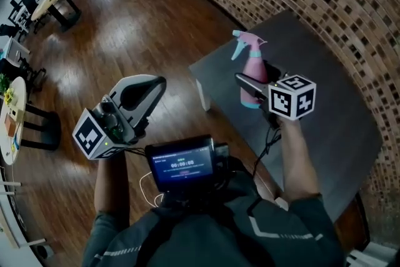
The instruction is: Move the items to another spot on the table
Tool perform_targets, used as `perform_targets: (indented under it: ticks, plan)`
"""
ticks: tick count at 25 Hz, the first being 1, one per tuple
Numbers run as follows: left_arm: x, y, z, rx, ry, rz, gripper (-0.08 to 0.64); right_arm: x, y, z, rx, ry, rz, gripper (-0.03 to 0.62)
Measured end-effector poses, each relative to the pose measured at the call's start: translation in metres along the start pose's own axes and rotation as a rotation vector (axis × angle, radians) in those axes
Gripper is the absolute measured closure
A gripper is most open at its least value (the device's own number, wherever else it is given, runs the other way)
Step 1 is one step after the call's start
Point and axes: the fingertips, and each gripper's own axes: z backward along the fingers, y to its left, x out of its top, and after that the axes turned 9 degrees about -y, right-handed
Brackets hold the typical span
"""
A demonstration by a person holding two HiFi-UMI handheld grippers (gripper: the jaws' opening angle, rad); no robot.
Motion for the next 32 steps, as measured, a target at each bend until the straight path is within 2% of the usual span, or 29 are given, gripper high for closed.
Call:
perform_targets:
  ticks: [3, 7, 10, 12, 16, 21, 26, 28, 32]
  plan:
    - [-0.004, 0.036, -0.027, -0.015, -0.033, -0.01, 0.566, 0.007, -0.021, -0.019, -0.008, 0.004, -0.015, 0.207]
    - [-0.021, 0.071, -0.034, -0.031, -0.032, 0.049, 0.567, 0.011, -0.037, -0.042, -0.022, 0.017, -0.026, 0.207]
    - [-0.024, 0.093, -0.049, -0.05, -0.056, 0.021, 0.566, 0.012, -0.047, -0.059, -0.042, 0.021, -0.039, 0.207]
    - [-0.029, 0.107, -0.049, -0.075, -0.063, 0.041, 0.566, 0.012, -0.05, -0.071, -0.063, 0.025, -0.053, 0.207]
    - [-0.043, 0.143, -0.037, -0.139, -0.055, 0.106, 0.566, 0.018, -0.052, -0.095, -0.133, 0.016, -0.073, 0.207]
    - [-0.045, 0.191, -0.022, -0.217, -0.091, 0.136, 0.566, 0.018, -0.054, -0.123, -0.252, 0.001, -0.107, 0.207]
    - [-0.057, 0.235, -0.002, -0.308, -0.09, 0.202, 0.566, 0.024, -0.052, -0.147, -0.361, -0.022, -0.138, 0.207]
    - [-0.058, 0.249, 0.001, -0.333, -0.108, 0.195, 0.566, 0.026, -0.049, -0.155, -0.396, -0.032, -0.154, 0.207]
    - [-0.059, 0.271, 0.005, -0.375, -0.146, 0.265, 0.566, 0.026, -0.045, -0.166, -0.45, -0.041, -0.18, 0.207]
